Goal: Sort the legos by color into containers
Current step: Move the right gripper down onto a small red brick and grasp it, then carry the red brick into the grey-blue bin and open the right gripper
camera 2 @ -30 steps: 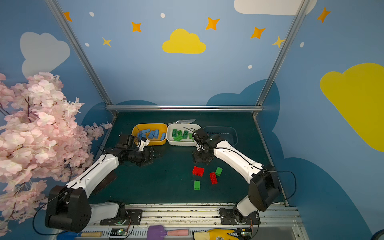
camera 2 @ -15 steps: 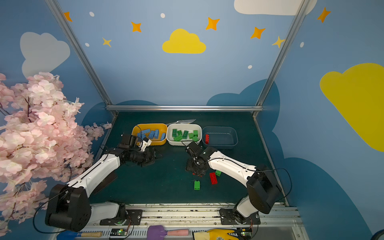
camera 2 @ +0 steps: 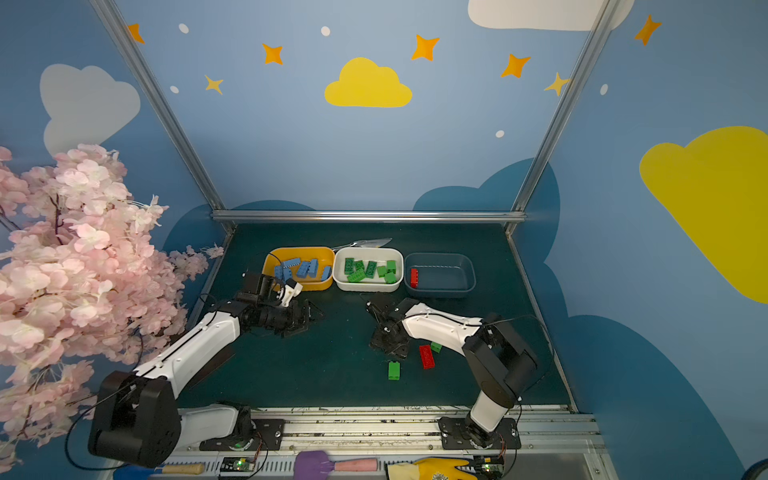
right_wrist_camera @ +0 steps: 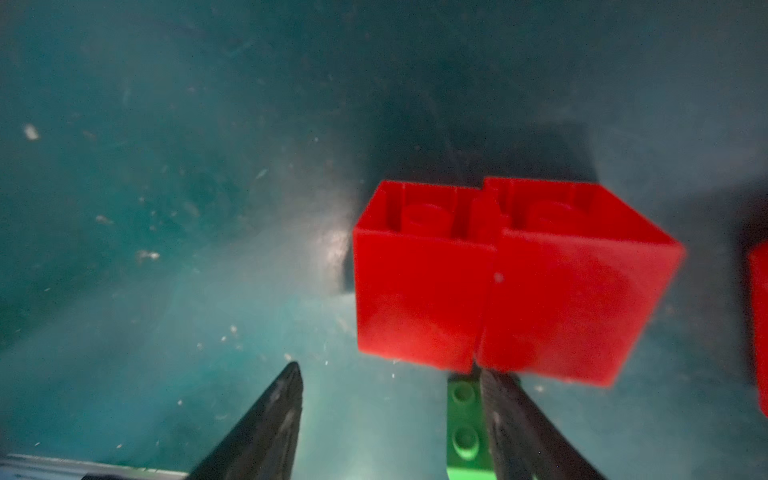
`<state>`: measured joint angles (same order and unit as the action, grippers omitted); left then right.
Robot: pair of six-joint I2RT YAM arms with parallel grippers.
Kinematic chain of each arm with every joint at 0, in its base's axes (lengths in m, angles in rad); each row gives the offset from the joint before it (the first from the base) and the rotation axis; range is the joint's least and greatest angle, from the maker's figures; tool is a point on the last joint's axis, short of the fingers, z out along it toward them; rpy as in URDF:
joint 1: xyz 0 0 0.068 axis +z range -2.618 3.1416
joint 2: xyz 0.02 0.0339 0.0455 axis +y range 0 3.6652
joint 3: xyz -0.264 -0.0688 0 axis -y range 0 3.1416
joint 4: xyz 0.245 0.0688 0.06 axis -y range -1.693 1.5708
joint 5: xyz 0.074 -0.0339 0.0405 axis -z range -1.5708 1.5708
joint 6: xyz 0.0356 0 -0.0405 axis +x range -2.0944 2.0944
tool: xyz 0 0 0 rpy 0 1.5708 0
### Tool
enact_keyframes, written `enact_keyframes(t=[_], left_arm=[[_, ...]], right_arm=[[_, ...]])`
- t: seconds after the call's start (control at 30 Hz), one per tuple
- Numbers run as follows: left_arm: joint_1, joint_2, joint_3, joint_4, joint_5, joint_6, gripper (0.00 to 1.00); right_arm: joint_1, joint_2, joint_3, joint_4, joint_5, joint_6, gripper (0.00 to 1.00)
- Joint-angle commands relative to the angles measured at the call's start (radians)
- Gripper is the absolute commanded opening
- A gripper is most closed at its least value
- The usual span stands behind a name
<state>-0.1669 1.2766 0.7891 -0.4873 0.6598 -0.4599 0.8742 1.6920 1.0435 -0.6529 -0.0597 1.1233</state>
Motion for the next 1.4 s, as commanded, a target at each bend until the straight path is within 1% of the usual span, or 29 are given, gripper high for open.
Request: enact_keyframes(t=[0.0, 0.23, 0.43, 0.53, 0.6, 0.7, 0.73, 0.83, 0.9, 0.93, 1.03, 1.17, 1.27, 1.37], left_arm=[[-0.003, -0.02, -0.01, 0.0, -0.006, 0.004, 1.0], [-0.003, -0.019, -0.01, -0.003, -0.008, 0.006, 1.0], [-0.003, -0.017, -0.014, -0.002, -0.011, 0.01, 1.0], [-0.003, -0.019, -0.017, -0.002, -0.012, 0.008, 1.0], [-0.003, -0.023, -0.019, -0.004, -0.014, 0.01, 1.0], [-0.004, -0.031, -0.026, -0.004, -0.017, 0.007, 1.0], [-0.003, -0.034, -0.028, -0.005, -0.017, 0.006, 1.0], [-0.003, -0.037, -0.031, -0.007, -0.015, 0.005, 1.0], [-0.003, -0.039, -0.027, -0.007, -0.016, 0.003, 1.0], [-0.003, -0.038, -0.025, -0.008, -0.013, 0.002, 1.0], [-0.003, -0.038, -0.012, -0.003, 0.001, -0.007, 1.0], [-0.012, -0.033, 0.011, 0.028, 0.034, -0.038, 1.0], [-0.027, -0.021, 0.038, 0.046, 0.043, -0.056, 1.0], [-0.043, -0.002, 0.061, 0.085, 0.057, -0.089, 1.0]], right_arm=[[-0.001, 0.021, 0.044, -0.003, 0.037, -0.037, 0.67], [-0.035, 0.058, 0.087, -0.047, 0.093, -0.094, 0.68], [-0.042, 0.105, 0.153, -0.106, 0.144, -0.151, 0.67], [-0.044, 0.13, 0.171, -0.108, 0.148, -0.174, 0.66], [-0.044, 0.145, 0.181, -0.118, 0.15, -0.189, 0.63], [-0.043, 0.156, 0.187, -0.124, 0.153, -0.207, 0.56], [-0.043, 0.16, 0.19, -0.131, 0.156, -0.212, 0.52], [-0.04, 0.147, 0.2, -0.157, 0.172, -0.232, 0.34], [-0.041, 0.121, 0.208, -0.176, 0.189, -0.256, 0.26], [-0.043, 0.104, 0.218, -0.193, 0.202, -0.27, 0.23], [-0.057, 0.043, 0.248, -0.251, 0.251, -0.32, 0.21], [-0.139, -0.041, 0.272, -0.277, 0.259, -0.405, 0.2], [-0.227, -0.059, 0.309, -0.277, 0.252, -0.527, 0.2], [-0.312, -0.032, 0.381, -0.273, 0.249, -0.676, 0.2]])
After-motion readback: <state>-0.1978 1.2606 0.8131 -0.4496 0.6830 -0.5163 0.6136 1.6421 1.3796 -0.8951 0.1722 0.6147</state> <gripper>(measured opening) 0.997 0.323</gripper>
